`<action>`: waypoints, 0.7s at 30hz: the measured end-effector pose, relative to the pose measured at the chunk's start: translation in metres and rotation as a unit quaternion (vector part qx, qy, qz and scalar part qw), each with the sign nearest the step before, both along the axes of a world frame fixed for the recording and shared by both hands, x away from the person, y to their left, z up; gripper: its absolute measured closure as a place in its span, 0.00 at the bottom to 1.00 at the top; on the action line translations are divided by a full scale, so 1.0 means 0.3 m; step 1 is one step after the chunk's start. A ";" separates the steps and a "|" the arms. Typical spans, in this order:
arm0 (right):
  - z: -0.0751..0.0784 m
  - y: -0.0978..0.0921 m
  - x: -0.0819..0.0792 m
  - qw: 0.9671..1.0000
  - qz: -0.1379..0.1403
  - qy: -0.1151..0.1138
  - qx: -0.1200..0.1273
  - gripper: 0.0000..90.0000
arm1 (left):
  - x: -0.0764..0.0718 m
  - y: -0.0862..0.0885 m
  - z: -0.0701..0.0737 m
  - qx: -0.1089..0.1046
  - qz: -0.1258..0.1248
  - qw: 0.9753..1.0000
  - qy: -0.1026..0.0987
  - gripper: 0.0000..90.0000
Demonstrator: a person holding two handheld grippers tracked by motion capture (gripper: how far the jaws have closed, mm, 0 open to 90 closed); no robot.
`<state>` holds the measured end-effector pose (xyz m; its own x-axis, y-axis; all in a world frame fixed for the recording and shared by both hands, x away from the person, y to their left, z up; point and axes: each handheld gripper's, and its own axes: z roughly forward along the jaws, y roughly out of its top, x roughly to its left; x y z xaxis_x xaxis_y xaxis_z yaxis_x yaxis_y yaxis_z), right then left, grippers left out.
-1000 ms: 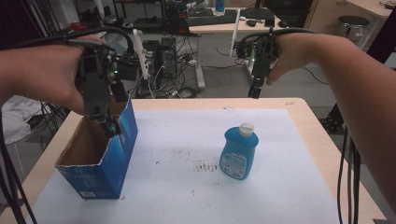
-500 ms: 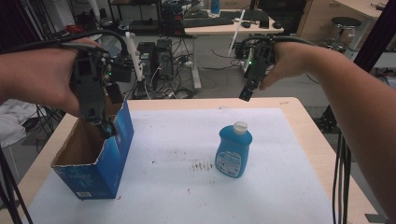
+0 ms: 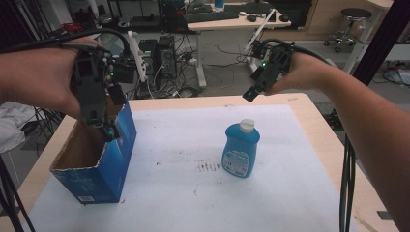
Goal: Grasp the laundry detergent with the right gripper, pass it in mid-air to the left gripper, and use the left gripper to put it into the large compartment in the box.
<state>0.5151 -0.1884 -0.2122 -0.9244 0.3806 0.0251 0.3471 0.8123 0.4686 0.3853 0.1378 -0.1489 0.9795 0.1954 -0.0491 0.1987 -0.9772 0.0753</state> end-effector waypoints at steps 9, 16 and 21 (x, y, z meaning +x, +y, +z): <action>-0.032 -0.139 -0.056 0.999 -0.035 -0.004 0.036 0.02 | -0.008 0.000 -0.005 0.002 0.000 1.000 0.000 0.02; -0.062 -0.213 -0.102 0.997 -0.049 -0.006 0.053 0.02 | -0.014 -0.014 -0.010 0.005 -0.006 1.000 0.002 0.02; -0.083 -0.261 -0.149 0.994 -0.057 -0.025 0.093 0.02 | -0.020 -0.016 -0.007 0.003 -0.008 1.000 0.000 0.02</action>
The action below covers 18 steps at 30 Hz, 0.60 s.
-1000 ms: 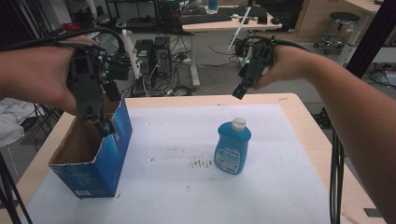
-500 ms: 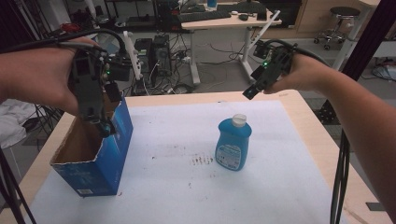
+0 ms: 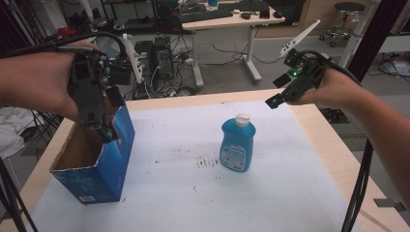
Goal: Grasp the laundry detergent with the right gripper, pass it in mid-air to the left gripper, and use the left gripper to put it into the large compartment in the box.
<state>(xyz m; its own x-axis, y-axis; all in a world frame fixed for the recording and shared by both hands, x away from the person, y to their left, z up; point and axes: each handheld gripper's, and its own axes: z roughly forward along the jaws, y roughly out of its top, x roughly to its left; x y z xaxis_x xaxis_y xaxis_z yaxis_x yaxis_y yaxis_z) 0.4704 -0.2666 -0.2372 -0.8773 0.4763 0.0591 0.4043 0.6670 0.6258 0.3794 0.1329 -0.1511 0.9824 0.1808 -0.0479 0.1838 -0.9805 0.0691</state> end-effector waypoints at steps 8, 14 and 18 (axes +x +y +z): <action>-0.065 -0.038 -0.063 0.999 -0.011 -0.024 0.041 0.02 | -0.006 0.001 -0.004 0.000 0.000 1.000 -0.001 0.02; -0.118 -0.081 -0.106 0.996 -0.025 -0.036 0.072 0.01 | -0.012 0.004 -0.003 0.001 -0.003 1.000 -0.002 0.02; -0.162 -0.113 -0.140 0.992 -0.041 -0.044 0.110 0.01 | -0.012 0.008 -0.008 0.000 -0.001 1.000 -0.001 0.02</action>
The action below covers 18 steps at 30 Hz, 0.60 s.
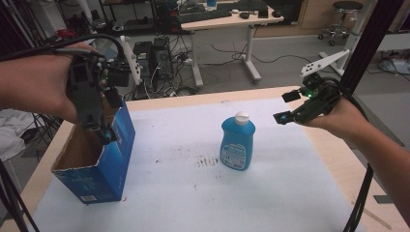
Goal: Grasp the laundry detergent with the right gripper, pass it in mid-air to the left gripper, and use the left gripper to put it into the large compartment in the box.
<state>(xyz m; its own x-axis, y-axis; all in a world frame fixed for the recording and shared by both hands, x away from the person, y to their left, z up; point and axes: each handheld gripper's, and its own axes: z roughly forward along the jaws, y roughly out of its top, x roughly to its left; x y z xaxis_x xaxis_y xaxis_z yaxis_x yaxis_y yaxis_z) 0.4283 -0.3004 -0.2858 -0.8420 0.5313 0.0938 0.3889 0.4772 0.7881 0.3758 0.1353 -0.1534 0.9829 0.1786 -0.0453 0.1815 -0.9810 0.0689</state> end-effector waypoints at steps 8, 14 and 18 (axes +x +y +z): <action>-0.069 -0.005 -0.044 0.999 -0.005 -0.007 0.033 0.01 | -0.003 -0.006 -0.004 0.000 -0.003 1.000 0.001 0.02; -0.145 0.006 -0.060 0.998 -0.011 0.000 0.065 0.01 | 0.000 -0.007 -0.006 0.002 -0.003 1.000 0.001 0.02; -0.180 0.011 -0.065 0.997 -0.017 0.007 0.080 0.01 | 0.001 -0.006 -0.006 0.001 -0.003 1.000 0.001 0.02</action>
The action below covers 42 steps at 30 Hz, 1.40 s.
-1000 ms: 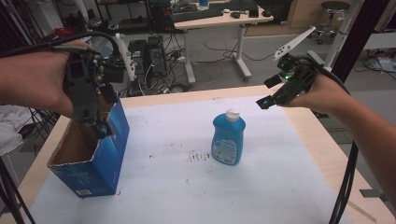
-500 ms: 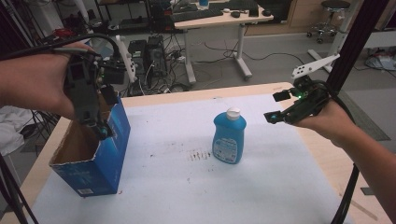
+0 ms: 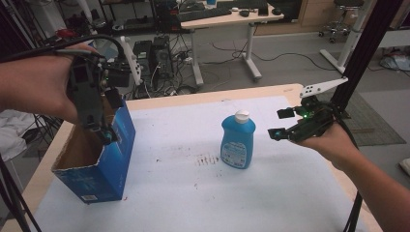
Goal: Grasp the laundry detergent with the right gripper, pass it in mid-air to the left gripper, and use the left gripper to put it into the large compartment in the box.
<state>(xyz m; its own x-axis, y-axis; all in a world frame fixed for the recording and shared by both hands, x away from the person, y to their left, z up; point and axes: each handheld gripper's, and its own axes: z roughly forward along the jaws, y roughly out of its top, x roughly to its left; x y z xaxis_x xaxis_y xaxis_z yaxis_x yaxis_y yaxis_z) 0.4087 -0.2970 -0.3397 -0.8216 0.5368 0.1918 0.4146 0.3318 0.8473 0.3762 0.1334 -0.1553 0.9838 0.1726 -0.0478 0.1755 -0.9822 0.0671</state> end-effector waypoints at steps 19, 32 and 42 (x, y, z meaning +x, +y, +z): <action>-0.165 0.066 -0.017 0.999 -0.002 0.027 0.025 0.01 | -0.007 0.002 0.000 0.001 0.002 1.000 0.000 0.02; -0.221 0.145 0.016 0.999 0.001 0.032 0.023 0.01 | -0.016 0.019 -0.003 0.001 0.002 1.000 -0.002 0.02; -0.260 0.194 0.031 0.999 0.002 0.027 0.022 0.01 | -0.016 0.035 -0.008 0.000 0.005 1.000 -0.002 0.02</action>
